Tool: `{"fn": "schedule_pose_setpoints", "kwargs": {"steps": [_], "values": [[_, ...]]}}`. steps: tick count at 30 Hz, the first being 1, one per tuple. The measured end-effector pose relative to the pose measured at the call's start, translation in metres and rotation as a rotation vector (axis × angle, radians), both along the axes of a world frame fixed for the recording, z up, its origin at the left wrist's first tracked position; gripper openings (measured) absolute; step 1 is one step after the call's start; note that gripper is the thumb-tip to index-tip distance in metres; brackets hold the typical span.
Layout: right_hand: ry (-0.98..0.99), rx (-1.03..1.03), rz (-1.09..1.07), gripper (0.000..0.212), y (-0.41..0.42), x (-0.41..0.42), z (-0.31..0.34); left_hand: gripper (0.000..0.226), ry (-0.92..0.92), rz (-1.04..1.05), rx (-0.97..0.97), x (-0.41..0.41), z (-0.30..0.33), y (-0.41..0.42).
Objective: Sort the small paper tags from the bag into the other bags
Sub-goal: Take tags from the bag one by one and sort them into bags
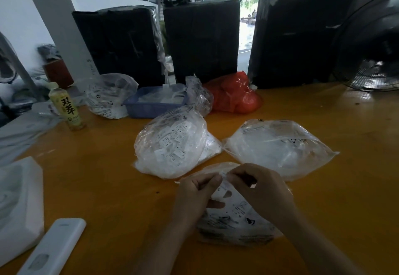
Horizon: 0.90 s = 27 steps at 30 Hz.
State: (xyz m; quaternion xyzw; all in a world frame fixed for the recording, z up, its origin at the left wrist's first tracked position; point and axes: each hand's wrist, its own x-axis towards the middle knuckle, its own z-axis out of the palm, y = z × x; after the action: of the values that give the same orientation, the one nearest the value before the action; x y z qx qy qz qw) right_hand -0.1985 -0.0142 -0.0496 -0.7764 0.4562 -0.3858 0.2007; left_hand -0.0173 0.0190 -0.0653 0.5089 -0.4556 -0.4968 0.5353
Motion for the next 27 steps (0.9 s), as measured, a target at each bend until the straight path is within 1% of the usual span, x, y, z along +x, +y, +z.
{"fn": "schedule_pose_setpoints", "kwargs": {"steps": [2,5,7,9,11,13,15,16,18,20,21,23,24,25,27], "values": [[0.016,-0.002,0.03,0.018,0.001,0.001,0.001,0.017,0.001,0.014,0.006,0.001,0.001,0.0],[0.072,0.014,-0.001,0.02,-0.003,-0.002,-0.002,0.022,0.01,0.012,0.02,0.001,0.0,-0.002],[0.087,0.034,-0.007,0.02,-0.005,-0.003,-0.002,0.026,-0.027,0.007,0.001,0.0,0.001,-0.001],[0.069,0.044,0.004,0.017,-0.005,-0.003,0.001,0.026,-0.101,-0.002,-0.031,0.001,0.001,0.0],[0.036,0.053,0.009,0.014,-0.004,-0.005,0.004,0.022,-0.188,-0.024,-0.074,0.002,0.003,-0.001],[-0.018,0.083,0.0,0.014,-0.005,-0.009,0.01,0.026,-0.303,-0.019,-0.115,0.005,0.008,-0.002],[-0.067,0.107,-0.057,0.016,-0.014,-0.018,0.013,0.032,-0.422,0.058,-0.181,0.009,0.018,-0.004],[-0.055,0.091,-0.126,0.017,-0.022,-0.024,0.013,0.035,-0.475,0.122,-0.225,0.012,0.024,-0.007],[0.082,0.05,-0.307,0.021,-0.046,-0.041,0.013,0.039,-0.574,0.3,-0.326,0.028,0.036,-0.017],[0.318,0.074,-0.435,0.026,-0.072,-0.059,0.009,0.039,-0.735,0.49,-0.386,0.049,0.047,-0.033],[0.439,0.125,-0.454,0.029,-0.083,-0.066,0.005,0.039,-0.826,0.551,-0.378,0.058,0.049,-0.042],[0.619,0.234,-0.406,0.037,-0.095,-0.073,-0.004,0.036,-1.006,0.571,-0.31,0.073,0.047,-0.059],[0.662,0.273,-0.357,0.041,-0.097,-0.073,-0.008,0.032,-1.1,0.547,-0.247,0.079,0.042,-0.067],[0.675,0.29,-0.317,0.042,-0.098,-0.071,-0.013,0.029,-1.203,0.516,-0.171,0.082,0.037,-0.073],[0.665,0.255,-0.29,0.039,-0.1,-0.069,-0.018,0.028,-1.424,0.413,-0.025,0.084,0.029,-0.082]]}}
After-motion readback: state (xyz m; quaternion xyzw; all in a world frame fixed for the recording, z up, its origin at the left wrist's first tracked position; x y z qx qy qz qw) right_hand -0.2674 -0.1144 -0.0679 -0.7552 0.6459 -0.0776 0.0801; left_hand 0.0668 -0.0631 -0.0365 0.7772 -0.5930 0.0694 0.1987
